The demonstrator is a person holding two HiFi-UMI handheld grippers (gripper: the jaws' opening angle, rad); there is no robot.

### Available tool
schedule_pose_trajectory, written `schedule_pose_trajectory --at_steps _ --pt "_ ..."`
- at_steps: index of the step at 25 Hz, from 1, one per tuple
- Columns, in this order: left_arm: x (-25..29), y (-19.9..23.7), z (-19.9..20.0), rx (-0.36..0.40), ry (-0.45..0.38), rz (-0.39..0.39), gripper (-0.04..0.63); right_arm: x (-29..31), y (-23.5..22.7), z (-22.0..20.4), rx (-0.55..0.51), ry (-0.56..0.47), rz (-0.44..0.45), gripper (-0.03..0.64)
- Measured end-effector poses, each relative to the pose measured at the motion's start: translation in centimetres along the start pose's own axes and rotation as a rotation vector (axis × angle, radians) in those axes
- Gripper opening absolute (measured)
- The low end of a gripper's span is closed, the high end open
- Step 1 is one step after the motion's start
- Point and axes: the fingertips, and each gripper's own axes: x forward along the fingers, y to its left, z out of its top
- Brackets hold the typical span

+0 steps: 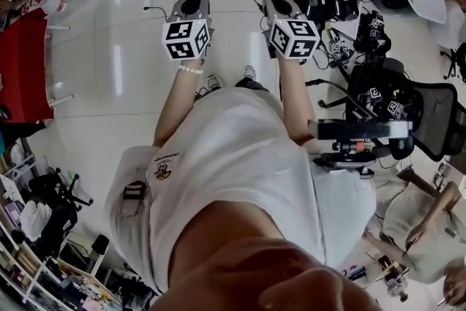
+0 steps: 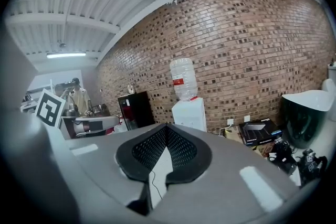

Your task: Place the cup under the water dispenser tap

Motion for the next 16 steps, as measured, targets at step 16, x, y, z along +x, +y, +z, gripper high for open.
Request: schedule_pose_trajectory --at_steps 16 --pt "-1.3 0.3 0.5 0.011 -0.017 -0.005 0.011 -0.4 1.6 0.2 -0.019 -0.01 0.006 0.0"
